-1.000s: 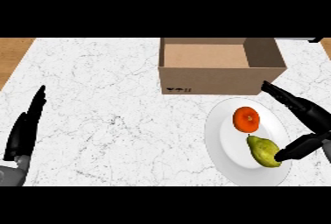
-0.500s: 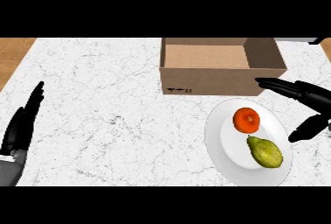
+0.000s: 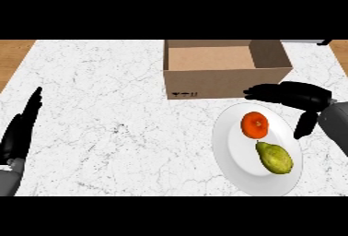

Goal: Pick the squash from the plate and place it in the cardboard box

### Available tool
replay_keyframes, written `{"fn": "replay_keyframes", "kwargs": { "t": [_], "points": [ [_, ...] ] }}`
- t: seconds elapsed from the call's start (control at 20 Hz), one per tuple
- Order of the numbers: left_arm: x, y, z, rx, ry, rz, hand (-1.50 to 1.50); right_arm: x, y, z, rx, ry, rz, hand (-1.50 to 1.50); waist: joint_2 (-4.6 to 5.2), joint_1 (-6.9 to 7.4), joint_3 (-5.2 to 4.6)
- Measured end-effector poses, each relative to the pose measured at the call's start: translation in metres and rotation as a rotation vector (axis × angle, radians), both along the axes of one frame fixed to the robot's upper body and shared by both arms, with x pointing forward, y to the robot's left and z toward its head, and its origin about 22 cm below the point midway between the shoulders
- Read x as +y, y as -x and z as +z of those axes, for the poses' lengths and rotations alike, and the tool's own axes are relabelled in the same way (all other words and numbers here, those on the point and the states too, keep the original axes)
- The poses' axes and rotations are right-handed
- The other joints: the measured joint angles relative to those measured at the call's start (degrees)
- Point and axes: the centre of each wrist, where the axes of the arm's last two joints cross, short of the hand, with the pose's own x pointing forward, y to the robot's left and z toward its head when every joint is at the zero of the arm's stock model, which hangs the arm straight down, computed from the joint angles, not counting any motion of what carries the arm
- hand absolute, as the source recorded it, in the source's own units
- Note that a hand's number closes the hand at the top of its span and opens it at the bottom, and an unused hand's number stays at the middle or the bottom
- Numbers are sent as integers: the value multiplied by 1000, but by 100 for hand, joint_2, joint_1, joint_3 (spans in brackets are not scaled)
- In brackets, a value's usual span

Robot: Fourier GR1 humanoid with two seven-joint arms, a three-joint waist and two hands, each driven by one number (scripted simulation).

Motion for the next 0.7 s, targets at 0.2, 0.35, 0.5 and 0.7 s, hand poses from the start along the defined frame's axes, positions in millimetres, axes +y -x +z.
{"fn": "replay_keyframes", "kwargs": {
  "t": [0.2, 0.35, 0.5, 0.7],
  "points": [
    [-5, 0, -1, 3, -4, 2, 0, 13, -12, -8, 0, 66, 15, -150, -13, -44, -1],
    [-1, 3, -1, 2, -4, 9, 0, 26, -20, -11, -3, 94, 28, -150, -21, -72, -2],
    [2, -1, -1, 4, -3, 12, 0, 29, -24, -16, -4, 109, 29, -150, -22, -94, -2],
    [0, 2, -6, 4, -8, 22, 0, 32, -23, -22, -1, 118, 40, -150, -33, -129, -2]
  ]
}}
